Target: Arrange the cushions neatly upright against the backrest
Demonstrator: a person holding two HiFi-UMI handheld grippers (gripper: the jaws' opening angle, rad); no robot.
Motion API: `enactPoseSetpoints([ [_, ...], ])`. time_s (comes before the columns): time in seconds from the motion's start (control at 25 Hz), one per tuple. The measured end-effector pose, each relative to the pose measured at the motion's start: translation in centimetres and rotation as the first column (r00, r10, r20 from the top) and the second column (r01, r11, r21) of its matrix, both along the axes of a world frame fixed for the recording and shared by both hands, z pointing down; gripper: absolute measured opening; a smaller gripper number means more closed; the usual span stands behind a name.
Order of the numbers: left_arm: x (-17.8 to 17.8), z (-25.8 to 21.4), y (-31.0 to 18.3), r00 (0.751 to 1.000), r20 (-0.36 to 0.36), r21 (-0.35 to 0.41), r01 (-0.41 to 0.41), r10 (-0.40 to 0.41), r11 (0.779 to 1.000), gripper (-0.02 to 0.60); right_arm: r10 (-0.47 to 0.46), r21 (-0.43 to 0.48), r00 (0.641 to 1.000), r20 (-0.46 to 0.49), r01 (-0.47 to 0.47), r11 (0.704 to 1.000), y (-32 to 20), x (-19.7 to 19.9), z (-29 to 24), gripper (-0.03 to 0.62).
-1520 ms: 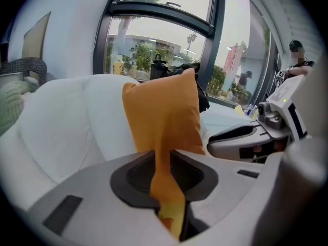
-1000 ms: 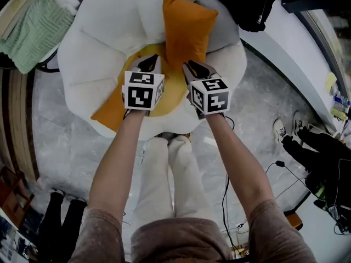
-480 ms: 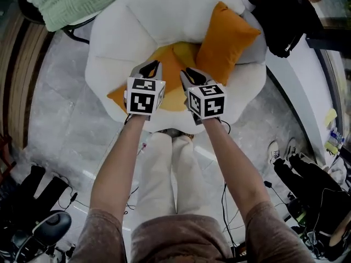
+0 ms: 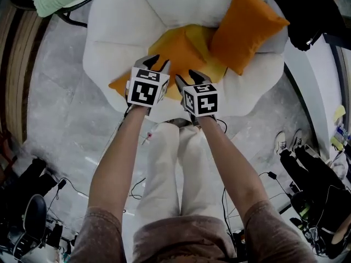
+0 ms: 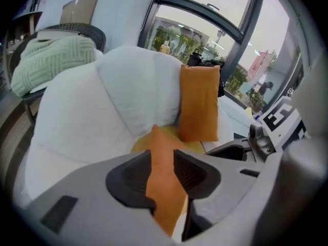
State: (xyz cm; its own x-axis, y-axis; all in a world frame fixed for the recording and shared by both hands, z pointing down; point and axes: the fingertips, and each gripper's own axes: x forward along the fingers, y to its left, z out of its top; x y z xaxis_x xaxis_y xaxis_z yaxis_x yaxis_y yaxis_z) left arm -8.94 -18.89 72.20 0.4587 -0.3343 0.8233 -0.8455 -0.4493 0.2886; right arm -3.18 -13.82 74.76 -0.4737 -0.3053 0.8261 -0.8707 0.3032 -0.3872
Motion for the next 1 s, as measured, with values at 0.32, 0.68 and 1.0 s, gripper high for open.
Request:
enactPoseSetpoints([
  [0.32, 0.2, 6.3, 0.6, 0.995, 0.045, -0.055, -0.086, 0.089, 0.995, 0.144, 0.076, -0.049, 0.997, -0.013, -0.076, 0.996, 0.9, 0.3, 5.9, 0.204],
  [0.68, 0.5, 7.9, 0.4, 0.995, 0.029, -0.107, -0.093, 0.097, 0.99, 0.143, 0.075, -0.042, 0.997, 0.024, -0.074, 0.996, 0.5, 0.2, 7.0, 0.204],
  [1.0, 0.8, 7.8, 1.3, 0.995, 0.035, -0.143, -0.085, 0.091, 0.986, 0.014, 0.088, -0.054, 0.996, 0.024, -0.087, 0.995, 1.2, 0.4, 6.9, 0.035],
])
